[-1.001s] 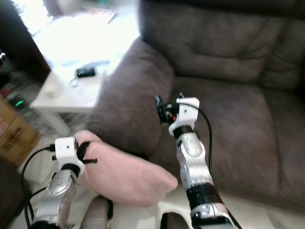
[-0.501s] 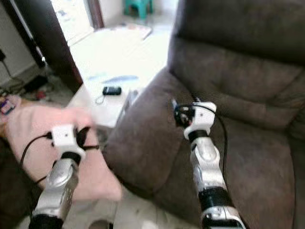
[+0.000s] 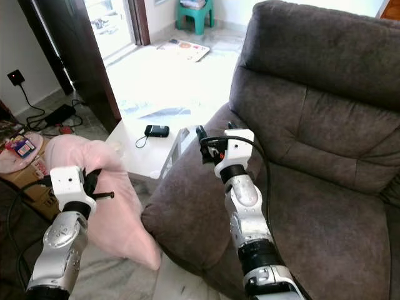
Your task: Move the pillow to the sofa from floor
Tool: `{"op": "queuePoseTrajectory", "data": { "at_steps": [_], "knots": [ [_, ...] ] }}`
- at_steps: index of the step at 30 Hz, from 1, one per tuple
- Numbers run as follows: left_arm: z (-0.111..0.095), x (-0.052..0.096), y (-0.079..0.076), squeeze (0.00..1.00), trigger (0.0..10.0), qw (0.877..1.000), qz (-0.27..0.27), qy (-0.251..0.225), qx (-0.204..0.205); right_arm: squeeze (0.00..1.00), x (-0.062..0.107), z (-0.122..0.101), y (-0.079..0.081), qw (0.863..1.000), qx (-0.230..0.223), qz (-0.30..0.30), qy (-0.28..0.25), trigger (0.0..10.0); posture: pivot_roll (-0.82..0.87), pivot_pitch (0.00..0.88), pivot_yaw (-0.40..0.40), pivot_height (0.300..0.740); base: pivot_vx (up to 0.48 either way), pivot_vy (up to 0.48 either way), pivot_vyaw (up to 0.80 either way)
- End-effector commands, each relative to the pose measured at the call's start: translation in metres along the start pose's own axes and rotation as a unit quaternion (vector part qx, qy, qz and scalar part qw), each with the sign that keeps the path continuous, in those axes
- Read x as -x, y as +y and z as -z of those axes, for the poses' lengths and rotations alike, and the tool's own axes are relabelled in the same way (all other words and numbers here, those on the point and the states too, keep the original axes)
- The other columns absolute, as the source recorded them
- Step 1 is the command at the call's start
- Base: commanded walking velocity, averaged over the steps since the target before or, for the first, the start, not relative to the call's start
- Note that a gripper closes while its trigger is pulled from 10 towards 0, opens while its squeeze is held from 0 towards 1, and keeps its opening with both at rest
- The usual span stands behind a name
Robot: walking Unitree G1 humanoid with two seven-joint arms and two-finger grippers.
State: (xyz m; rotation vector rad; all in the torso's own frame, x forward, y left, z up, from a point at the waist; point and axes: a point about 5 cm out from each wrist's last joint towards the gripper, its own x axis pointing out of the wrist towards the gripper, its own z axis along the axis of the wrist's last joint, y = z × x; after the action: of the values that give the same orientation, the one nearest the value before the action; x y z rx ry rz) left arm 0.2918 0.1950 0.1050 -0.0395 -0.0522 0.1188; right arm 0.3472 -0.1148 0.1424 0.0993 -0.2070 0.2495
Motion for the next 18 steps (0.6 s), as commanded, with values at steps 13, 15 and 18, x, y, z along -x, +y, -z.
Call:
{"op": "queuePoseTrajectory", "data": {
  "at_steps": [13, 15, 18],
  "knots": [
    [-0.0276, 0.0033, -0.0137, 0.0, 10.0, 0.998, 0.027, -0.061, 0.022, 0.0, 0.0012, 0.0031, -0.0062, 1.0, 0.002, 0.007, 0.008, 10.0, 0.1, 0.001, 0.007, 0.734, 0.0, 0.0, 0.0],
    [-0.0275, 0.0036, -0.0148, 0.0, 10.0, 0.997, 0.029, -0.061, 0.022, 0.0, 0.0015, 0.0036, -0.0071, 1.0, 0.003, 0.008, 0.009, 10.0, 0.1, 0.0, 0.006, 0.734, 0.0, 0.0, 0.0],
    [-0.0276, 0.0039, -0.0164, 0.0, 10.0, 0.997, 0.032, -0.061, 0.023, 0.0, 0.0015, 0.0036, -0.008, 1.0, 0.005, 0.009, 0.009, 10.0, 0.09, 0.0, 0.006, 0.734, 0.0, 0.0, 0.0]
  ]
}}
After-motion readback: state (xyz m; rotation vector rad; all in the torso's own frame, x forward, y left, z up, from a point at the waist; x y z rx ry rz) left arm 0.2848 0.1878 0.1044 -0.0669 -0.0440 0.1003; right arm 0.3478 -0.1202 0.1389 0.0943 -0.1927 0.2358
